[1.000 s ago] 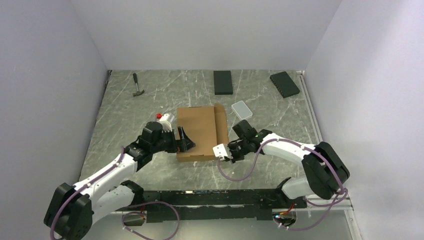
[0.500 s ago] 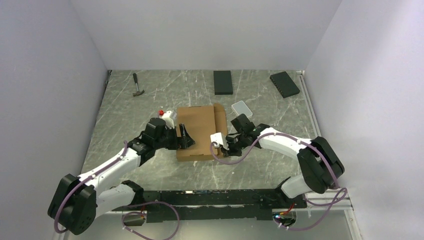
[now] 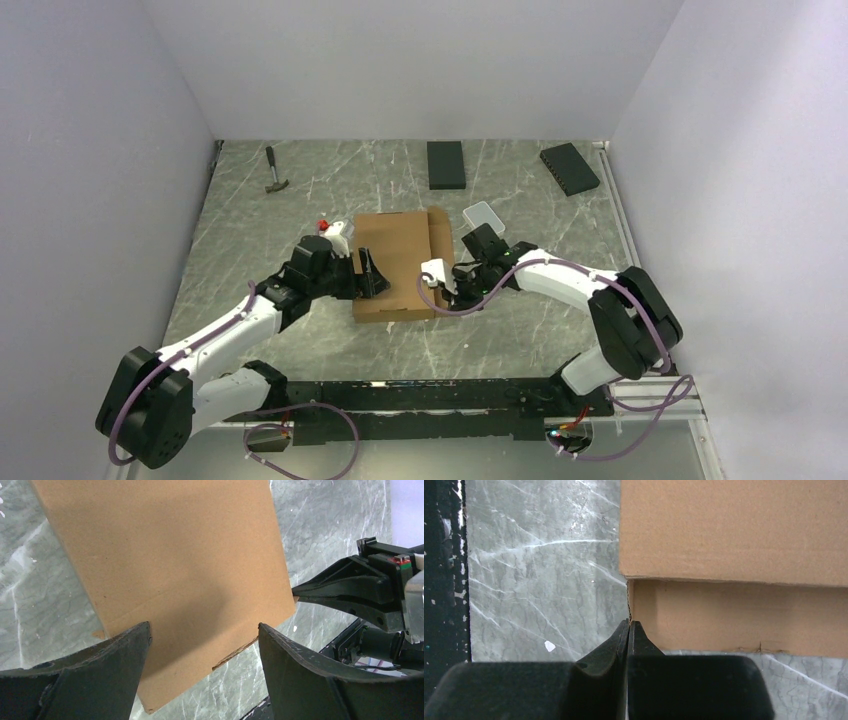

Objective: Fold the paper box

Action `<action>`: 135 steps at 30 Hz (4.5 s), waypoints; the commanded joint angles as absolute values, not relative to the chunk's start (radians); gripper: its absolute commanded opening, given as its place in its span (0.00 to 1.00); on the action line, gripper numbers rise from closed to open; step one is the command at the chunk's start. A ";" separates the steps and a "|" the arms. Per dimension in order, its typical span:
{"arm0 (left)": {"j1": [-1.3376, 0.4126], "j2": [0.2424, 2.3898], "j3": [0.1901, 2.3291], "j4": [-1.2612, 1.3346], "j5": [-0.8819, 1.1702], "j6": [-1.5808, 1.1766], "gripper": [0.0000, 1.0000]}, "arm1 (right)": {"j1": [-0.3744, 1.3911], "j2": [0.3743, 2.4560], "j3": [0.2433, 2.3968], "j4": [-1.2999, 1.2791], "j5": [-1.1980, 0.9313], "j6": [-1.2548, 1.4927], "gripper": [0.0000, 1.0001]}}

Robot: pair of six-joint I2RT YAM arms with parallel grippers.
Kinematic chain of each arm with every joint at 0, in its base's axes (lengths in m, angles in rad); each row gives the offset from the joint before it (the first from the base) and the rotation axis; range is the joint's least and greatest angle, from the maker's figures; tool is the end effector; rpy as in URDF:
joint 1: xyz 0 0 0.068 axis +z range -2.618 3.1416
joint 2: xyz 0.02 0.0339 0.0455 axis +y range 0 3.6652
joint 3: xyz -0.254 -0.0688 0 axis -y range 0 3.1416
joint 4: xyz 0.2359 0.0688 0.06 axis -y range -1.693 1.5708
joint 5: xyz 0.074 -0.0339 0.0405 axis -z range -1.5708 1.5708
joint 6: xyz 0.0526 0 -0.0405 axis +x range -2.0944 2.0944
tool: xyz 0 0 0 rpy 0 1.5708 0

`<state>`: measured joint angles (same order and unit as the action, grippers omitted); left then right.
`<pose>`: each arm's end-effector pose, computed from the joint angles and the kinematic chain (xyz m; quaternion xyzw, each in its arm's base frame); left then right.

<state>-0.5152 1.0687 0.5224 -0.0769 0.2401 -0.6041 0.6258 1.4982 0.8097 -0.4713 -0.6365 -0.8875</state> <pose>0.1958 -0.1252 0.1919 0.0153 0.8850 -0.3308 0.3273 0.1992 0.1825 0.1567 -0.6847 0.6323 0.2784 0.2321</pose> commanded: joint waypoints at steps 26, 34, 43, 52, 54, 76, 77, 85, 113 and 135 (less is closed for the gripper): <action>-0.518 1.089 0.524 -0.098 0.253 -0.602 0.84 | 0.634 1.502 0.842 -0.438 -0.647 -0.822 0.00; -0.518 1.095 0.517 -0.093 0.252 -0.605 0.84 | 0.634 1.484 0.839 -0.423 -0.667 -0.808 0.00; -0.518 1.114 0.512 -0.087 0.235 -0.609 0.84 | 0.638 1.471 0.840 -0.478 -0.702 -0.897 0.00; -0.517 1.109 0.511 -0.087 0.242 -0.610 0.84 | 0.647 1.479 0.842 -0.481 -0.704 -0.898 0.00; -0.518 1.110 0.511 -0.084 0.246 -0.609 0.84 | 0.647 1.482 0.844 -0.454 -0.694 -0.855 0.00; -0.518 1.135 0.508 -0.058 0.279 -0.613 0.84 | 0.647 1.491 0.860 -0.385 -0.684 -0.711 0.00; -0.518 1.141 0.510 -0.053 0.285 -0.613 0.84 | 0.647 1.490 0.861 -0.383 -0.692 -0.705 0.00; -0.518 1.180 0.508 -0.024 0.310 -0.620 0.83 | 0.653 1.494 0.870 -0.352 -0.717 -0.642 0.00; -0.522 1.135 0.515 -0.064 0.287 -0.627 0.85 | 0.577 1.409 0.911 -0.476 -0.814 -0.752 0.37; -0.520 0.573 0.434 -0.466 0.006 -0.848 0.67 | 0.370 1.315 0.842 -0.175 -0.751 -0.412 0.20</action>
